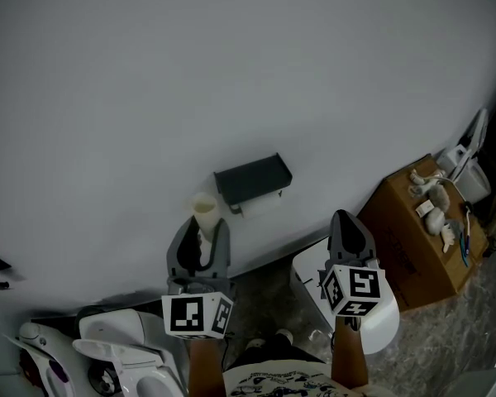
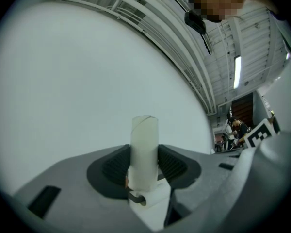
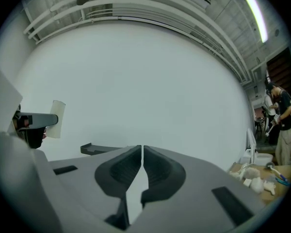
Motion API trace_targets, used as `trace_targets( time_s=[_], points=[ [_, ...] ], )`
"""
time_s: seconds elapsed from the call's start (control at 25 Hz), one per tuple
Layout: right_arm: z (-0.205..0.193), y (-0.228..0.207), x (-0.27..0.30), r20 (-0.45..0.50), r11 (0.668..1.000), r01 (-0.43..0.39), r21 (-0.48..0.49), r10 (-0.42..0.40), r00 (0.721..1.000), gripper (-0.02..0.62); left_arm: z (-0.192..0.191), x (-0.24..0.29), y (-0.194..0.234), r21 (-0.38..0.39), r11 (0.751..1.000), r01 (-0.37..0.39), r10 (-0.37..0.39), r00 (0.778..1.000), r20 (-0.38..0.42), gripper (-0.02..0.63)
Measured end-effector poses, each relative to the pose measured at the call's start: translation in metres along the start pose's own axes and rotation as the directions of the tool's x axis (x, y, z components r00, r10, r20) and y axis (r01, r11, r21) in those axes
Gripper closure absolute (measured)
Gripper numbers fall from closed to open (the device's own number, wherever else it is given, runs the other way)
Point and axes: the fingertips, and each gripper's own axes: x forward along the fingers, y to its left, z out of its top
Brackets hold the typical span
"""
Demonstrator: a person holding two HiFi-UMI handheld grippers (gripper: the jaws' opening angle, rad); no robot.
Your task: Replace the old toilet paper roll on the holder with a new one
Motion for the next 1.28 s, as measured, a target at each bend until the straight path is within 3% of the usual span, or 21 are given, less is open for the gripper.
trace_targets(
  time_s=[1.28],
  points=[
    [-0.003, 0.0013, 0.0052, -0.004, 1.0, -0.014, 0.019, 0.014, 1.0, 0.572, -0.0039, 0.0013, 0.0025, 0.003, 1.0, -0.027, 0.027, 1.0, -0.01, 0.422]
  ],
)
